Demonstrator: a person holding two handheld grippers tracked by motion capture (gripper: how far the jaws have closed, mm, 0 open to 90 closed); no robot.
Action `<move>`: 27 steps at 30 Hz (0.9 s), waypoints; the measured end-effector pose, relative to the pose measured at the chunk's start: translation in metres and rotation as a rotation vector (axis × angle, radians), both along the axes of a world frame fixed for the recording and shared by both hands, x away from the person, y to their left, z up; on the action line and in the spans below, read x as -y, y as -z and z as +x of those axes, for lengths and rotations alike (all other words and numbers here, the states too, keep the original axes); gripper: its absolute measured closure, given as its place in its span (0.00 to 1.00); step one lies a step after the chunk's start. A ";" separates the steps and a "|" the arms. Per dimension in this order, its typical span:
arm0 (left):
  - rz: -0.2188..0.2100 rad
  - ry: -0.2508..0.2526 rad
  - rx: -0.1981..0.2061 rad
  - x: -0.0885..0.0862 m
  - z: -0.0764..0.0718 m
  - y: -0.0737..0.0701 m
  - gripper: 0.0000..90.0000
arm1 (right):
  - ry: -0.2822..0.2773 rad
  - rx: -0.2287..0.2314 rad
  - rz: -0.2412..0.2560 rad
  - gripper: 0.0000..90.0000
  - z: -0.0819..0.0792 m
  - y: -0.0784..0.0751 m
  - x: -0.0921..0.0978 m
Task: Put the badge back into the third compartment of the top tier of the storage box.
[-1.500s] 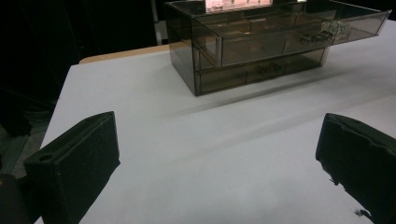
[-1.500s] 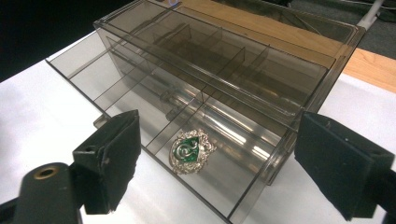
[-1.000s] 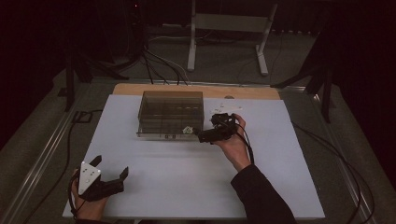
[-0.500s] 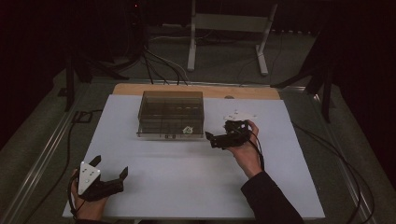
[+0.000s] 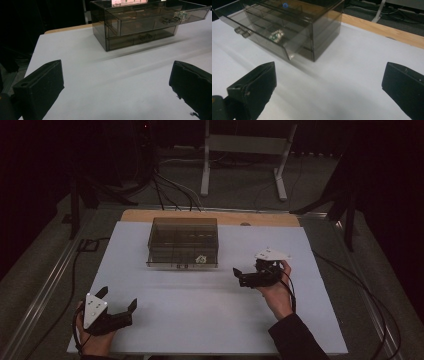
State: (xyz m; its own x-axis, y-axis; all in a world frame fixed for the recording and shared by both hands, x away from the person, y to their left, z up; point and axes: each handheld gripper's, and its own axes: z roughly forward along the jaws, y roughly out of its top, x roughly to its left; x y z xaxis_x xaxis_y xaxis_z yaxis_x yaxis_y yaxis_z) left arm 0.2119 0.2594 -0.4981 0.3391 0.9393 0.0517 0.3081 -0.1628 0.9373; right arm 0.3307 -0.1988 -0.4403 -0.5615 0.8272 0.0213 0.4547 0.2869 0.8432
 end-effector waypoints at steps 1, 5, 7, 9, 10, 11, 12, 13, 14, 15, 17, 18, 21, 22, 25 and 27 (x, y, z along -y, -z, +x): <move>0.000 0.000 0.000 0.000 0.000 0.000 0.00 | 0.002 0.000 0.003 0.00 -0.002 0.002 0.003; 0.006 0.001 0.001 0.001 0.000 0.000 0.00 | 0.018 0.020 0.026 0.00 -0.010 0.007 0.017; 0.005 -0.001 0.001 0.001 0.000 -0.001 0.00 | 0.025 0.018 0.030 0.00 -0.014 0.009 0.024; 0.005 -0.003 0.000 0.001 0.000 -0.001 0.00 | 0.031 0.029 0.034 0.00 -0.018 0.009 0.030; 0.007 -0.006 0.001 0.001 0.000 -0.001 0.00 | 0.032 0.035 0.036 0.00 -0.020 0.008 0.033; 0.007 -0.007 0.001 0.001 0.000 -0.001 0.00 | 0.031 0.043 0.038 0.00 -0.022 0.008 0.036; 0.006 -0.008 0.000 0.001 -0.001 -0.001 0.00 | 0.032 0.057 0.037 0.00 -0.025 0.008 0.038; 0.008 -0.011 0.001 0.001 -0.001 -0.001 0.00 | 0.035 0.067 0.034 0.00 -0.027 0.009 0.041; 0.006 -0.011 0.001 0.001 -0.001 -0.001 0.00 | 0.036 0.066 0.032 0.00 -0.029 0.010 0.045; 0.006 -0.011 0.001 0.001 -0.001 -0.001 0.00 | 0.039 0.062 0.030 0.00 -0.031 0.013 0.048; 0.006 -0.011 0.001 0.001 0.000 -0.001 0.00 | 0.055 0.060 0.031 0.00 -0.035 0.018 0.056; 0.005 -0.012 0.001 0.001 0.000 -0.001 0.00 | 0.063 0.059 0.039 0.00 -0.037 0.020 0.060; 0.006 -0.014 0.002 0.001 0.000 -0.002 0.00 | 0.074 0.062 0.053 0.00 -0.043 0.024 0.067; 0.002 -0.019 0.005 0.002 0.001 -0.003 0.00 | 0.078 0.067 0.054 0.00 -0.046 0.026 0.071; 0.001 -0.027 0.002 0.002 0.002 -0.005 0.00 | 0.108 0.095 0.095 0.00 -0.059 0.034 0.084; 0.002 -0.032 0.005 0.003 0.003 -0.006 0.00 | 0.117 0.100 0.109 0.00 -0.064 0.038 0.089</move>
